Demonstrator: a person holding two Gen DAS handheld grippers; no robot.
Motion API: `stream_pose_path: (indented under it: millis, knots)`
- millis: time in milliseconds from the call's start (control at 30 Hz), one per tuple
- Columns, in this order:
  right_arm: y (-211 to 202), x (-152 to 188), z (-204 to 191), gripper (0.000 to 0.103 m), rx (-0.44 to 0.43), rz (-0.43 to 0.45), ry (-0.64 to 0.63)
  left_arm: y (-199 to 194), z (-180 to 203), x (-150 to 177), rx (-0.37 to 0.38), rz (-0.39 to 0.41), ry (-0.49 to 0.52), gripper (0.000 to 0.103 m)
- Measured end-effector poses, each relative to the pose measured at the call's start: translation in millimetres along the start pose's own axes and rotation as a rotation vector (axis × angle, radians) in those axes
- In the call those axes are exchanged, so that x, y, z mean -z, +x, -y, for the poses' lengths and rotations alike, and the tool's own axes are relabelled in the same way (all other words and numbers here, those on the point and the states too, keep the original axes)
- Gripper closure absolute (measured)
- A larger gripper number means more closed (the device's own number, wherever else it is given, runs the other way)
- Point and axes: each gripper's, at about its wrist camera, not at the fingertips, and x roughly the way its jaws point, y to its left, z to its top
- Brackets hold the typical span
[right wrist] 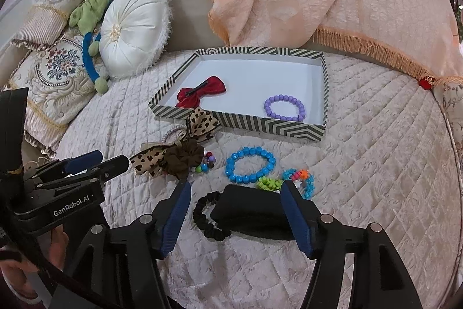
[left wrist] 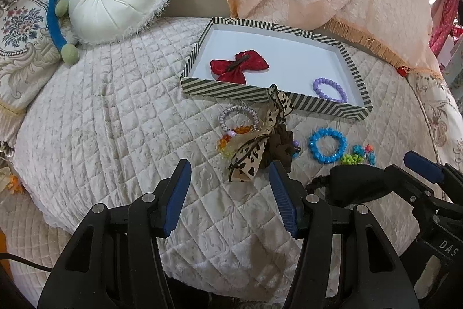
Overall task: Organize jewelry
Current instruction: 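Withdraw both tools and move toward the leopard bow and blue bracelet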
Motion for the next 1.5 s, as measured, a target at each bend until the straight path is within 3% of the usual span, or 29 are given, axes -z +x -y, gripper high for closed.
stream_pose_path:
  millis: [267,600,767,1067,1233,1433,1500]
  knots:
    - [-0.9,3.5,1.7,0.04,-0.002,-0.01,0.0,0.0,0.6,1.8,0.012,-0.01,0.008,0.046]
    - [-3.0,13.9,19.1,0.04,0.009,-0.031,0.022,5.0,-28.8,0.7,0.123,-0.077,-0.058,0.041]
    - [-1.4,19.4,29.1,0.04,0.007,-0.041,0.036,11.5,-39.2,2.1,0.129,-0.092,-0.075,0.039]
    - [9.0,11.0,36.6,0.04,-0.008,-0.048,0.03,32.3,-11.1,-12.9,0.182,-0.12,-0.006,0.038]
    - [26.7,-10.0,39.3,0.04,-0.005,-0.033,-0.004,52.2,-0.2,-22.8,0.177,-0.132,0.011,0.038]
    - [69.0,-27.2,38.7,0.041,-0.004,-0.087,-0.048,76.4,8.8,-32.5,0.176,-0.142,0.032,0.039]
    - [84.4,-30.3,40.2,0.043,-0.004,-0.108,-0.056,83.6,11.1,-35.4,0.183,-0.141,0.039,0.043]
